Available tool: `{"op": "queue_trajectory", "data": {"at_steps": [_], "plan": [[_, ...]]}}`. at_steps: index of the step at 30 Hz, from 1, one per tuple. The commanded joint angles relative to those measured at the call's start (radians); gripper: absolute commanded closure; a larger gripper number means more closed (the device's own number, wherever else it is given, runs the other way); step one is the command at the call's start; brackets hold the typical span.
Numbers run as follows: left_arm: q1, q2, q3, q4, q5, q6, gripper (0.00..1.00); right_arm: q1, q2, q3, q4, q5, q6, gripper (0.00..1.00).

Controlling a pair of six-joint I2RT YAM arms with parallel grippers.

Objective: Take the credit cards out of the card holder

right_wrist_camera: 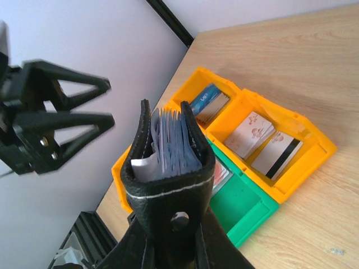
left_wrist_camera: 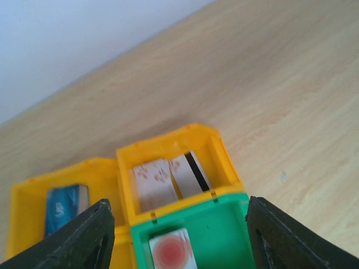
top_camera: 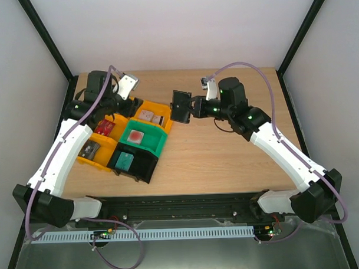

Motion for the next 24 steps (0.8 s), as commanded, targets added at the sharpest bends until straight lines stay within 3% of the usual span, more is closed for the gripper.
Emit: {"op": "queue_trajectory", "data": {"at_steps": [1, 10, 24], "plan": [[0.023, -0.078, -0.096, -0.053, 0.062, 0.008, 0.31, -0.004, 0.023, 0.063, 0.044, -0.002, -0.076, 0.98], [0.296, -0.270, -0.336, 0.028, 0.406, -0.063, 0.28, -0.003, 0.061, 0.065, 0.285, -0.079, -0.044, 0.98], [0.335, -0.292, -0.399, 0.062, 0.519, -0.100, 0.28, 0.008, 0.057, 0.066, 0.379, -0.091, -0.064, 0.98]]}}
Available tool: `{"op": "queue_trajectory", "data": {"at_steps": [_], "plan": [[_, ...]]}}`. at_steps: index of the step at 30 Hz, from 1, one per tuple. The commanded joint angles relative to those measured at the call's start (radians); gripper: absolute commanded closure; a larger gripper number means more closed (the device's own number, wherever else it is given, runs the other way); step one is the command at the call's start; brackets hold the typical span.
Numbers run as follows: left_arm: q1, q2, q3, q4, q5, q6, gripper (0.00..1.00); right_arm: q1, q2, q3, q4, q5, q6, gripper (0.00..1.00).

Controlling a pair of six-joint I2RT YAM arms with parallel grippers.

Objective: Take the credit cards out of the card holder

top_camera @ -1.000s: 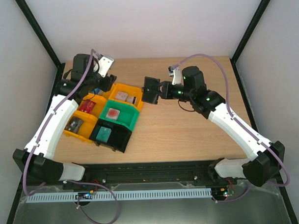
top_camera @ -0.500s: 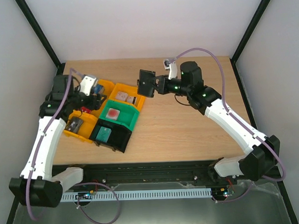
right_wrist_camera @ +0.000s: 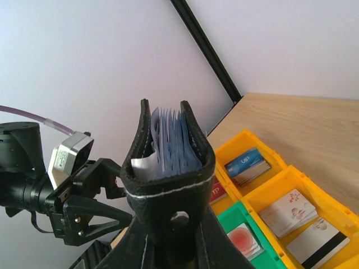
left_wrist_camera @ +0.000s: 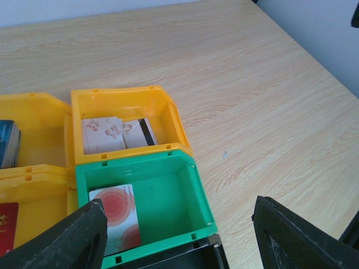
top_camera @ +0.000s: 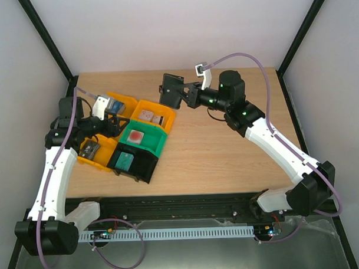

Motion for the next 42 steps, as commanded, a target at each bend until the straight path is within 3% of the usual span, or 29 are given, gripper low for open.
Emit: {"op": "queue_trajectory", "data": {"at_steps": [1, 42], "plan": [[0.008, -0.009, -0.008, 0.023, 0.061, -0.016, 0.28, 0.006, -0.016, 0.026, 0.074, -0.012, -0.021, 0.98], [0.018, -0.004, -0.033, 0.022, 0.112, -0.012, 0.27, 0.015, -0.012, 0.034, 0.043, 0.031, -0.045, 0.98]]}}
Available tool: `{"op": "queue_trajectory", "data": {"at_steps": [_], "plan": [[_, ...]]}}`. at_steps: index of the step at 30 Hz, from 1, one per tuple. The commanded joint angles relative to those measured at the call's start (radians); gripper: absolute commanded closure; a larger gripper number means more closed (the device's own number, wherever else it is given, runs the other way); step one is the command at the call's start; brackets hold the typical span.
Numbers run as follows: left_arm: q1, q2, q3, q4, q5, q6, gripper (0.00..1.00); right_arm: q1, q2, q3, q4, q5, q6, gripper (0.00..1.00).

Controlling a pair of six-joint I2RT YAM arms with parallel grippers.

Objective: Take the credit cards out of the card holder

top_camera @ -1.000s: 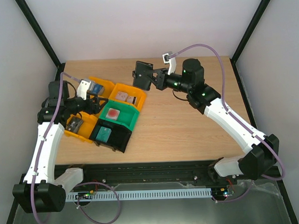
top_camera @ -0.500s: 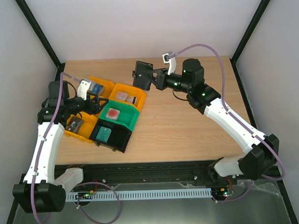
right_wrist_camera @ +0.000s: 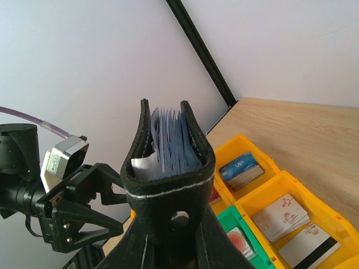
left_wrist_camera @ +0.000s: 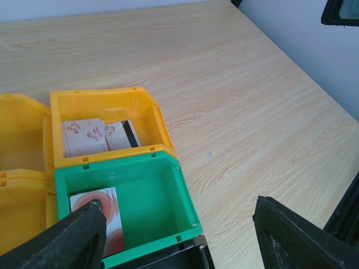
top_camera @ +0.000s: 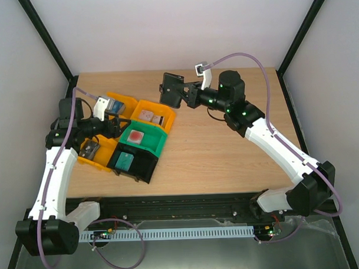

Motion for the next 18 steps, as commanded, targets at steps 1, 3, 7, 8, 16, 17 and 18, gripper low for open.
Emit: {"op": "queue_trajectory", "data": {"at_steps": [1, 3, 7, 8, 16, 17, 18], "plan": [[0.007, -0.004, -0.014, 0.007, 0.029, -0.003, 0.27, 0.009, -0.009, 0.034, 0.033, 0.013, -0.018, 0.98], [0.007, -0.004, -0.018, 0.008, 0.035, 0.000, 0.26, 0.011, -0.006, 0.031, 0.028, 0.025, -0.025, 0.98], [-0.011, 0.049, 0.029, -0.021, 0.044, 0.021, 0.25, 0.015, 0.007, 0.044, -0.017, 0.063, -0.047, 0.98], [-0.014, 0.068, 0.064, -0.036, 0.040, 0.025, 0.25, 0.017, 0.012, 0.056, -0.032, 0.068, -0.051, 0.98], [-0.106, 0.123, 0.267, -0.133, 0.045, 0.063, 0.21, 0.040, 0.040, 0.078, -0.036, 0.073, -0.047, 0.98], [-0.129, 0.135, 0.290, -0.149, 0.071, 0.070, 0.20, 0.044, 0.044, 0.083, -0.042, 0.079, -0.051, 0.98], [-0.149, 0.152, 0.319, -0.163, 0.101, 0.067, 0.19, 0.048, 0.046, 0.088, -0.045, 0.082, -0.056, 0.98]]}}
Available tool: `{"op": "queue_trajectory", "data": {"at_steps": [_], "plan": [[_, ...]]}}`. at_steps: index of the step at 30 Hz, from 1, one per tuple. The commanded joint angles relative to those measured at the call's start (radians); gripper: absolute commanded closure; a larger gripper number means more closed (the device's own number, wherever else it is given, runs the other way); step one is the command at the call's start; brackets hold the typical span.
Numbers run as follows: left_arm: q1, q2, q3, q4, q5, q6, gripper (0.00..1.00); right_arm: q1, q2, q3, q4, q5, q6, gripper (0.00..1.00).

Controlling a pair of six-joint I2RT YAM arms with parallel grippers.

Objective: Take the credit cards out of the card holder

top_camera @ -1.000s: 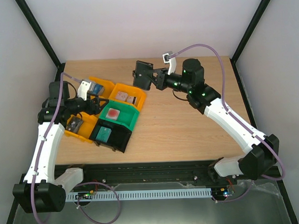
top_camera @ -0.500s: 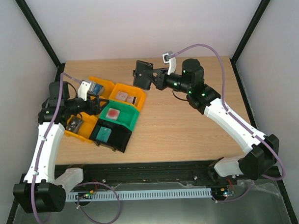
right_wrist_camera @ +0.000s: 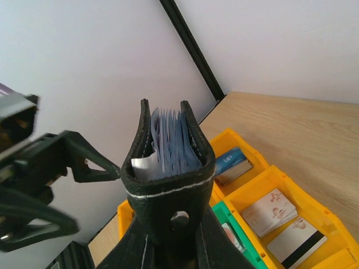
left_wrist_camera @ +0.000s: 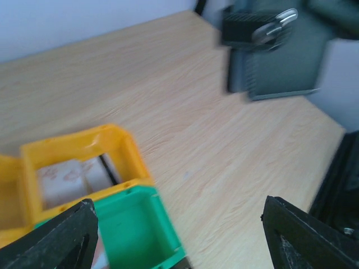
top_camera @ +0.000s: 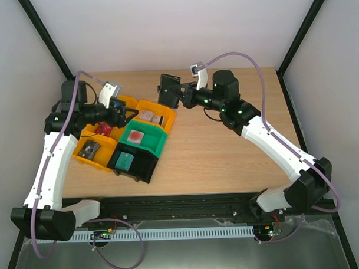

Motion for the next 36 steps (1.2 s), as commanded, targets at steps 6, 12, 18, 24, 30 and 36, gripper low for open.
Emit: {"op": "queue_trajectory", "data": {"at_steps": [6, 12, 18, 24, 30, 36], "plan": [[-0.114, 0.104, 0.184, -0.006, 0.192, -0.092, 0.03, 0.031, 0.015, 0.075, -0.019, -0.009, -0.060, 0.99], [-0.205, 0.164, 0.225, 0.066, 0.047, -0.135, 0.02, 0.039, 0.016, 0.075, 0.000, -0.096, -0.069, 0.98], [-0.218, 0.198, 0.259, 0.062, 0.035, -0.125, 0.02, 0.044, 0.011, 0.070, 0.002, -0.136, -0.083, 0.98], [-0.214, 0.176, 0.241, 0.036, 0.044, -0.053, 0.26, 0.044, -0.006, 0.065, -0.005, -0.219, -0.125, 0.98], [-0.170, 0.141, 0.222, -0.028, 0.145, 0.020, 0.40, 0.044, -0.018, 0.082, -0.048, -0.312, -0.200, 0.99], [-0.083, 0.085, 0.206, -0.094, 0.190, 0.098, 0.33, 0.044, -0.018, 0.082, -0.043, -0.410, -0.213, 0.98]]}}
